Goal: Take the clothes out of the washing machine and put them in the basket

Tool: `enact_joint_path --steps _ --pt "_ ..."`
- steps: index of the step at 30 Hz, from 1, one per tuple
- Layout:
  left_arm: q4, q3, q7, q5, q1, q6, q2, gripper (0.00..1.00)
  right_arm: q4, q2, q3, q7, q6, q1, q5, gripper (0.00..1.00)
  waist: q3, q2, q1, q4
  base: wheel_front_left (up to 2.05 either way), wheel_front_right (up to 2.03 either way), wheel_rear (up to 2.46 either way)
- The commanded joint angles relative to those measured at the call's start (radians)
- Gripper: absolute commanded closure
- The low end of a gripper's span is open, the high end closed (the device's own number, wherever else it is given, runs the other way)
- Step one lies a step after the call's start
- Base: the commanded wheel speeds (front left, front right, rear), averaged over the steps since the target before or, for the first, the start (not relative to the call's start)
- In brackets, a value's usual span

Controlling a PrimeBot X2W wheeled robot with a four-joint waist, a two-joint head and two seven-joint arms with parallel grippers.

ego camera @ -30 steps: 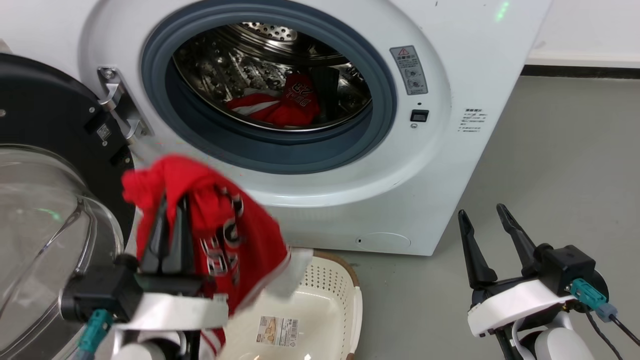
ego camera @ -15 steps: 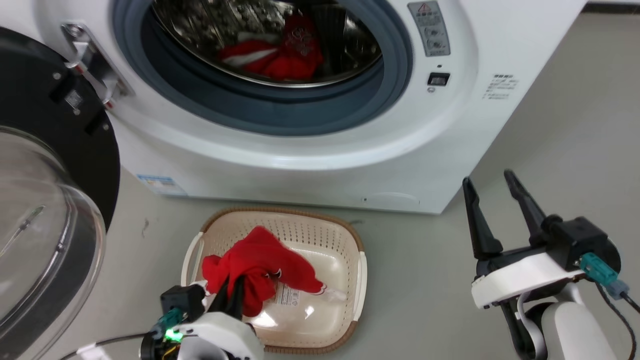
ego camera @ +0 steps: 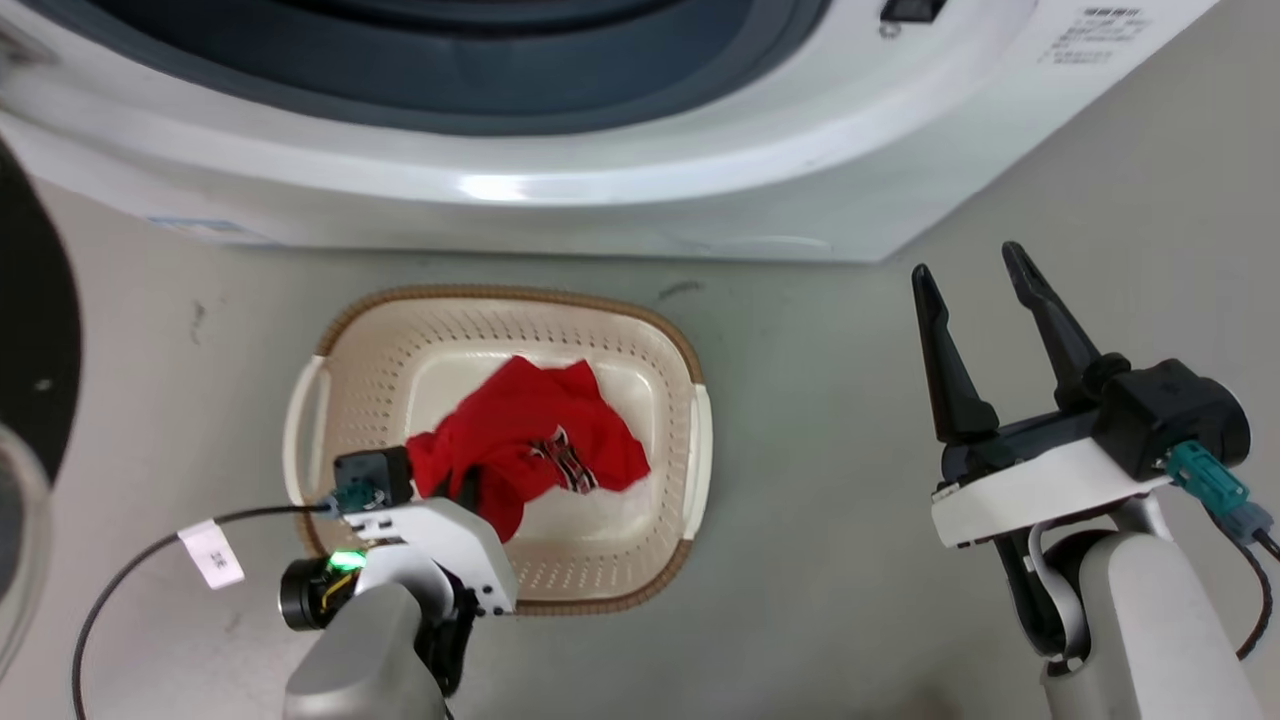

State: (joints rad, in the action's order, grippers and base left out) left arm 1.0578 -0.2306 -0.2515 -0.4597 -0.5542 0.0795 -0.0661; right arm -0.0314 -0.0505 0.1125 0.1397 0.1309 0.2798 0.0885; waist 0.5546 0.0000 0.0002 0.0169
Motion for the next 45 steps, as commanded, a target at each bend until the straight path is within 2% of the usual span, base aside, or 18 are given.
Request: enact_joint_path --steps 1,6,13,14,15,16,21,28,36,45 --pt "0.024 0.005 -0.007 -0.005 -0.031 0.006 -0.006 1.00 0.005 0.001 0.001 0.006 0.000 0.021 0.003 0.00 0.074 0.0000 -0.0002 -0.041 0.00 0.00 0.00" --pt "0.152 0.025 0.010 -0.030 -0.103 0.007 -0.020 1.00 -0.004 0.001 0.005 0.022 0.000 0.045 0.012 0.00 0.135 0.0000 -0.0002 -0.062 0.00 0.00 0.00" --pt "0.208 0.070 0.033 -0.089 -0.138 0.016 -0.039 1.00 -0.025 0.001 0.017 0.045 0.000 0.069 0.022 0.00 0.173 0.0000 -0.0002 -0.075 0.00 0.00 0.00" --pt "0.211 0.070 0.032 -0.091 -0.141 0.015 -0.041 0.92 -0.029 0.001 0.018 0.048 0.000 0.074 0.024 0.00 0.173 0.0000 -0.0002 -0.075 0.00 0.00 0.00" --pt "0.213 0.070 0.031 -0.092 -0.144 0.017 -0.043 0.43 -0.036 0.001 0.019 0.051 0.000 0.077 0.025 0.00 0.170 0.0000 -0.0002 -0.075 0.00 0.00 0.00" --pt "0.215 0.068 0.028 -0.092 -0.144 0.017 -0.046 0.00 -0.044 0.001 0.020 0.055 0.000 0.079 0.026 0.00 0.163 0.0000 -0.0002 -0.074 0.00 0.00 0.00" --pt "0.222 0.082 0.007 -0.110 -0.099 0.019 -0.039 0.00 -0.090 0.001 0.021 0.070 0.000 0.068 0.031 0.00 0.073 0.0000 -0.0002 -0.063 0.00 0.00 0.00" --pt "0.197 0.084 -0.014 -0.098 -0.019 0.016 -0.037 0.00 -0.140 0.001 0.010 0.081 0.000 0.019 0.024 0.00 -0.123 0.0000 -0.0002 -0.048 0.00 0.00 0.00" --pt "-0.069 0.120 -0.014 0.006 0.150 -0.035 -0.048 0.00 -0.139 0.001 -0.021 0.063 0.000 -0.061 0.011 0.00 -0.300 0.0000 -0.0002 -0.032 0.00 0.00 0.00" --pt "-0.391 0.178 -0.014 0.158 0.277 -0.051 -0.034 0.00 -0.089 0.001 -0.053 0.019 0.000 -0.131 -0.033 0.00 -0.395 0.0000 -0.0002 -0.012 0.00 0.00 0.00"
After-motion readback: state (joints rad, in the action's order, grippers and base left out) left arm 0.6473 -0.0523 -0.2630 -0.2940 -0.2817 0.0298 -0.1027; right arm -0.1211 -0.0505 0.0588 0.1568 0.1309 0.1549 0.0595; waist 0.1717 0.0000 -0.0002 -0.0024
